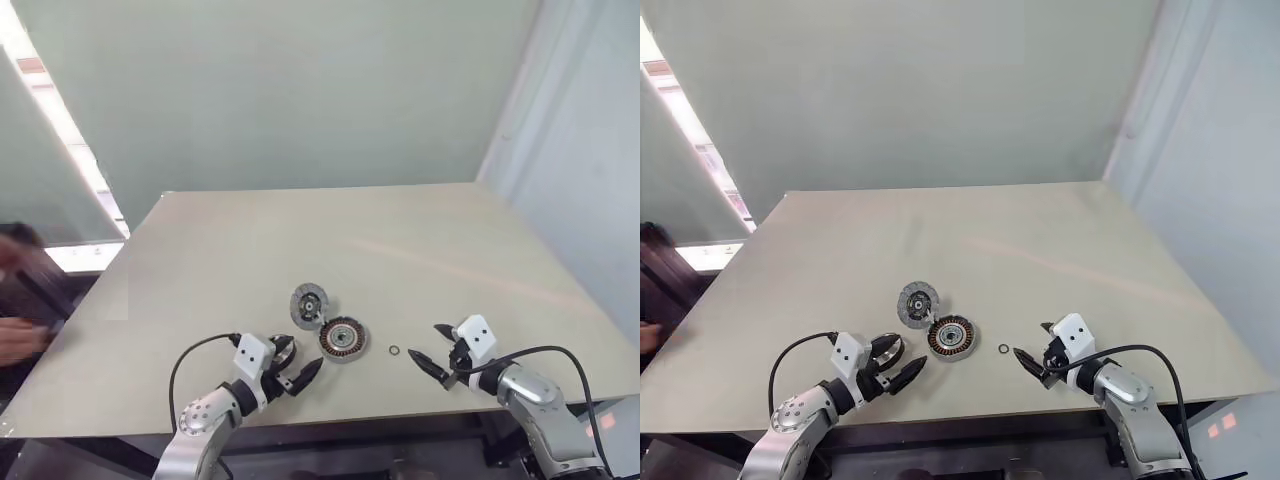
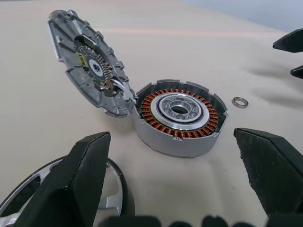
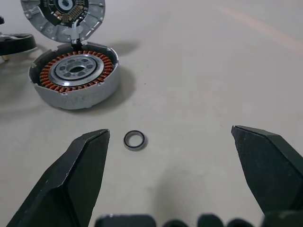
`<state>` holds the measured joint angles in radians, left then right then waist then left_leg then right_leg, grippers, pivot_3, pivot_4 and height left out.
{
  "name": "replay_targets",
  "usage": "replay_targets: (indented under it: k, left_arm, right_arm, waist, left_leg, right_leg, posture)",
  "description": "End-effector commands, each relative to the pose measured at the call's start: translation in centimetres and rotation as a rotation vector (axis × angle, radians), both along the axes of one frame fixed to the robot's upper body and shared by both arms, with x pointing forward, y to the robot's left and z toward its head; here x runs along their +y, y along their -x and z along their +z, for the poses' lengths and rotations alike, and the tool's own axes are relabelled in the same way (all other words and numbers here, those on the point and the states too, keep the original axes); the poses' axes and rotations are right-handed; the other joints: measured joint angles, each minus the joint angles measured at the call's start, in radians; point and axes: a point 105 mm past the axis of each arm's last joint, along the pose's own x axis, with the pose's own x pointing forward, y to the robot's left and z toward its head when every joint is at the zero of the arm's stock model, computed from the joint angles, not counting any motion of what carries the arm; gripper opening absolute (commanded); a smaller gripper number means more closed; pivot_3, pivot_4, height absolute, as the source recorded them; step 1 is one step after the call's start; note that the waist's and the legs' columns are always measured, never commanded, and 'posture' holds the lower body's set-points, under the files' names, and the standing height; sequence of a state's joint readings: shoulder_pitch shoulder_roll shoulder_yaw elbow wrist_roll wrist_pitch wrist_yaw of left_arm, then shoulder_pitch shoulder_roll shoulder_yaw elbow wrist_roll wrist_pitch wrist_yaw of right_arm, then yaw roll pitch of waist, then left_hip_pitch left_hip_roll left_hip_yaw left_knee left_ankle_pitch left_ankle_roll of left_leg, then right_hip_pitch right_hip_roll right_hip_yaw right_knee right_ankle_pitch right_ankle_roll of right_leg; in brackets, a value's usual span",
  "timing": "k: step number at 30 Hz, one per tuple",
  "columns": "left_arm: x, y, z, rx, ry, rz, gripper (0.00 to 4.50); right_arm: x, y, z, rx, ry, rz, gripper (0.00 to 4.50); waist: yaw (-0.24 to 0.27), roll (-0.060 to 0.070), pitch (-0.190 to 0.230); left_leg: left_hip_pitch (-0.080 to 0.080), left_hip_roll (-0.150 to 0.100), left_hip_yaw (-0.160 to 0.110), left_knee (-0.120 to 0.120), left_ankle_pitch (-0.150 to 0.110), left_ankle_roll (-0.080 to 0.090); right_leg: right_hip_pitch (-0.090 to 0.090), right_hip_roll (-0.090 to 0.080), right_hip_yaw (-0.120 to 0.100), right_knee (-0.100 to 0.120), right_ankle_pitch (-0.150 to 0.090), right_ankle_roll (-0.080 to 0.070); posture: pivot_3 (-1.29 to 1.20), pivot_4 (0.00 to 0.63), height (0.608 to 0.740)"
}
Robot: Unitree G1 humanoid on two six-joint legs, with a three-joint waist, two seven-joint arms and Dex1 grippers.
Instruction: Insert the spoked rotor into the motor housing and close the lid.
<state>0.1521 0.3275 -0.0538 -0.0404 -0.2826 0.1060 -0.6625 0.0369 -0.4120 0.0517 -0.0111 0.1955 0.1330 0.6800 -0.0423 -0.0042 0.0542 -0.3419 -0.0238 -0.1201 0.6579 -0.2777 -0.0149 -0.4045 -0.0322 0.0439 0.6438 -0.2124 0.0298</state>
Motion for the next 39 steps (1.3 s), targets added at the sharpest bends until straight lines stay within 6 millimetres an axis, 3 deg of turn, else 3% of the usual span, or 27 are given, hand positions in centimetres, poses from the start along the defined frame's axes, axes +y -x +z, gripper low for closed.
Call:
replay_targets:
  k: [1,12,24,39]
  left_arm:
    - [0.0,-0.4,1.5,-0.061,-0.006,-0.005,4.47]
    - [0.1,-0.1,1.7,-0.059,0.014,0.014,4.47]
    - [0.3,0.6,2.0,-0.053,0.027,-0.017,4.47]
    - [-0.7,2.4,1.3,-0.026,0.014,-0.152,4.47]
  right_arm:
    - [0.3,-0.5,1.6,-0.06,-0.012,0.017,4.5]
    - [0.8,-0.8,2.4,-0.081,-0.046,0.02,4.5]
    - [1.1,-1.3,3.0,-0.058,-0.135,-0.089,4.5]
    - [2.1,-0.7,0.6,0.075,-0.038,-0.055,4.5]
  waist:
    - [0.0,0.0,0.0]
    - [-0.001,0.0,0.0]
    - [-0.001,0.0,0.0]
    - [-0.002,0.002,0.001]
  left_leg:
    - [0.0,0.0,0.0,0.0,0.0,0.0]
    - [0.0,0.0,0.0,-0.001,0.0,0.0]
    - [0.0,0.0,0.0,-0.001,0.0,0.0]
    - [0.0,0.001,0.0,-0.001,0.0,0.0]
  right_leg:
    - [0.0,0.0,0.0,0.0,0.0,0.0]
    - [0.0,0.0,0.0,0.0,0.0,0.0]
    - [-0.001,0.0,0.0,0.0,0.0,0.0]
    - [-0.001,0.0,0.0,0.0,0.0,0.0]
  posture:
    - [0.0,0.0,0.74]
    - [0.0,0.0,0.74]
    - [0.0,0.0,0.74]
    - [0.0,0.0,0.74]
